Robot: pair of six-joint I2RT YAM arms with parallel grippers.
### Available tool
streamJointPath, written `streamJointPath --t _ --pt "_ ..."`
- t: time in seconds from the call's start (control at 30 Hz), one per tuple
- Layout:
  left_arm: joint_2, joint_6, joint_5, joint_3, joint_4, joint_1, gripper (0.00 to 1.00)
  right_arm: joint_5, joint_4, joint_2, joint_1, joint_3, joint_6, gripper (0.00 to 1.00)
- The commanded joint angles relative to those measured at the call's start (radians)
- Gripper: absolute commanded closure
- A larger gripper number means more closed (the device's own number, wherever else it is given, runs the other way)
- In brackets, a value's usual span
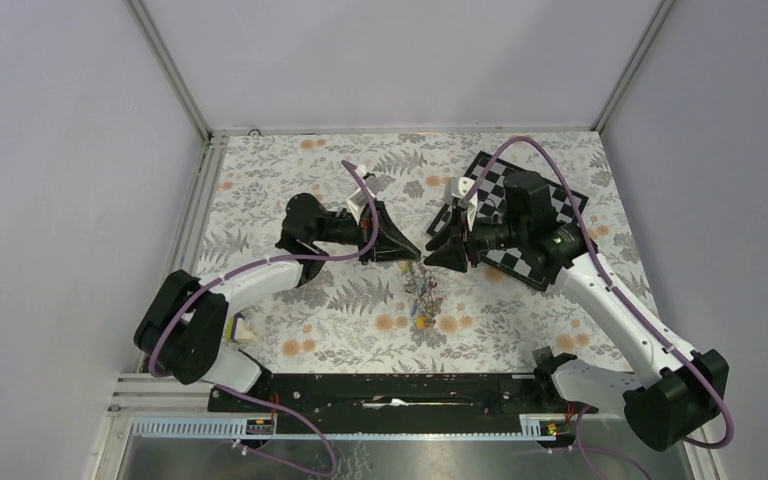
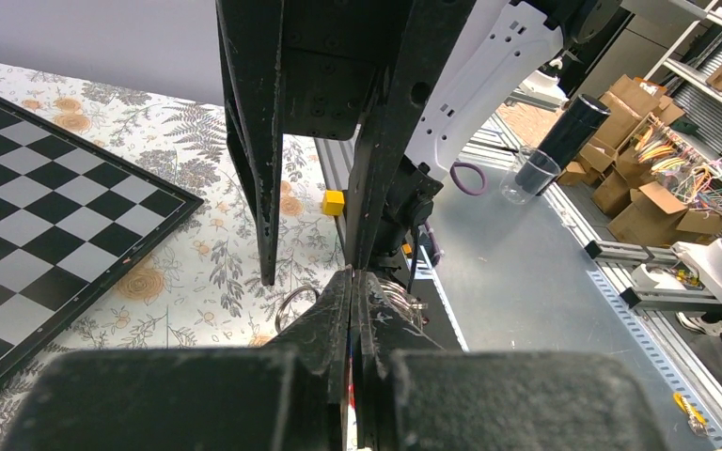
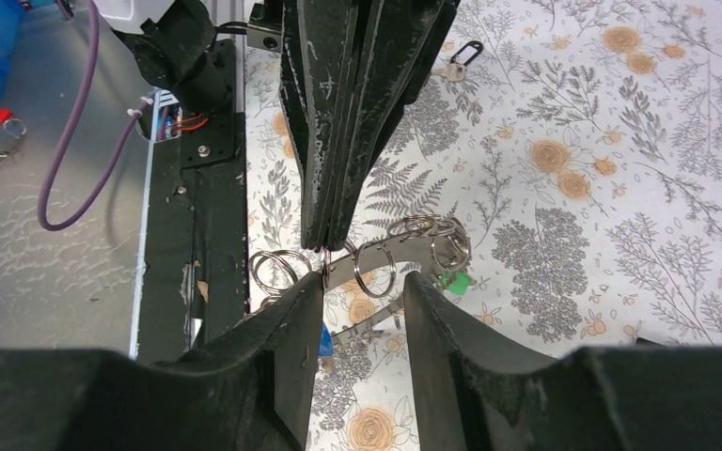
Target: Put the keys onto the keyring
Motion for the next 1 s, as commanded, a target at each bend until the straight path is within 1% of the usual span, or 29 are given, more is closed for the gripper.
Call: streamJointPath --t 0.0,0.1,0.17,0.27,0.37,0.43,0.5,0.53,0.6,0.67,0.77,0.8,0.87,0.97 --pt "-0.015 -0.004 -0.005 0.004 0.084 0.0 1.0 -0.071 0.062 0.012 -0.007 0.0 0.033 0.57" --pt "-0.011 -0.005 -0.008 0.005 0.083 0.0 1.0 -0.084 0.074 0.019 -0.007 -0.009 0.048 0.61" --pt "-0.009 -0.006 -0.009 0.007 0.083 0.001 1.0 -0.088 0.073 0.022 -0.007 -0.013 0.048 0.68" --pt "-0.007 -0.007 -0.013 0.009 0.083 0.0 1.0 -0.099 0.081 0.022 -0.005 -0.015 0.051 0.82" --pt "-0.006 -0.008 -0.014 0.008 0.085 0.001 1.0 -0.096 0.078 0.018 -0.005 -0.014 0.048 0.99" --pt "-0.008 0.005 -0.013 0.005 0.072 0.0 1.0 -0.079 0.072 0.012 -0.006 -0.007 0.038 1.0" --pt "-0.016 0.051 -0.01 0.006 0.021 0.0 1.0 -0.055 0.019 0.009 -0.005 0.019 0.007 1.0" --pt "-0.021 0.082 -0.007 0.009 -0.021 0.0 1.0 -0.034 -0.01 0.012 -0.004 0.037 -0.012 1.0" --pt "-0.035 0.197 -0.001 0.035 -0.15 0.0 1.0 0.033 -0.087 0.02 0.011 0.076 -0.063 1.0" --pt "-0.05 0.367 -0.005 0.083 -0.363 -0.001 0.98 0.112 -0.169 0.033 0.041 0.121 -0.115 1.0" --pt "-0.053 0.681 -0.041 0.181 -0.726 -0.006 0.89 0.209 -0.269 0.06 0.09 0.184 -0.157 1.0" --pt "-0.051 0.759 -0.053 0.201 -0.787 -0.011 0.86 0.234 -0.296 0.072 0.102 0.204 -0.163 1.0" --pt "-0.045 0.796 -0.064 0.219 -0.821 -0.017 0.81 0.272 -0.345 0.095 0.124 0.243 -0.174 1.0" --pt "-0.032 0.834 -0.072 0.238 -0.857 -0.03 0.78 0.3 -0.383 0.116 0.136 0.283 -0.176 1.0"
